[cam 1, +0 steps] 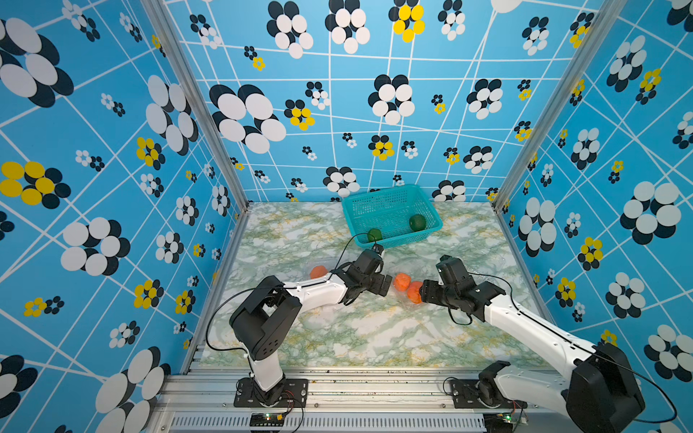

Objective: Take oranges out of containers
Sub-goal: Adjust the packing box at the center of the board.

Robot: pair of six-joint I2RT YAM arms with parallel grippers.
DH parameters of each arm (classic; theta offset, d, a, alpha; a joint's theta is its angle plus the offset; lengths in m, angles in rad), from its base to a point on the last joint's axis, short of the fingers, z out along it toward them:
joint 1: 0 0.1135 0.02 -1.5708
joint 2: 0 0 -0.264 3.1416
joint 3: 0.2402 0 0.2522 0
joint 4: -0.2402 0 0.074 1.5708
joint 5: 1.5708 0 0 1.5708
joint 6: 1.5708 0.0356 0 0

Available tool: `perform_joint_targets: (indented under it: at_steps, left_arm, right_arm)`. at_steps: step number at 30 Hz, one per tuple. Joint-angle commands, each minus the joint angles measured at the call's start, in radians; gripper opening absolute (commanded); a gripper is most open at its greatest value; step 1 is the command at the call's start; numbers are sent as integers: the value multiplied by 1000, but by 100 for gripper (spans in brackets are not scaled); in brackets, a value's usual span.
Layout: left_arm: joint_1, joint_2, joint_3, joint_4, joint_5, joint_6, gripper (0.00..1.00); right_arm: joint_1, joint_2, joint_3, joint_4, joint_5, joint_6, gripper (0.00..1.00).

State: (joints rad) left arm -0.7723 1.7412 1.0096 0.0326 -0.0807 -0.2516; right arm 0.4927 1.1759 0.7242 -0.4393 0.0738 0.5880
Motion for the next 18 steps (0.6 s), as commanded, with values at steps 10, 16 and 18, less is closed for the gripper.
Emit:
perform_joint_targets:
  at_steps: [10, 16, 18]
  left_arm:
    - [3, -190, -239, 118, 144, -162, 99]
    - [-15, -177, -264, 188, 208, -233, 97]
    - [-24, -165, -255, 194, 213, -241, 97]
  right_arm:
    - [6, 21, 89, -51, 78, -26, 69]
    - [5, 108, 136, 2, 71, -55, 68]
    - [6, 137, 150, 4, 63, -59, 67]
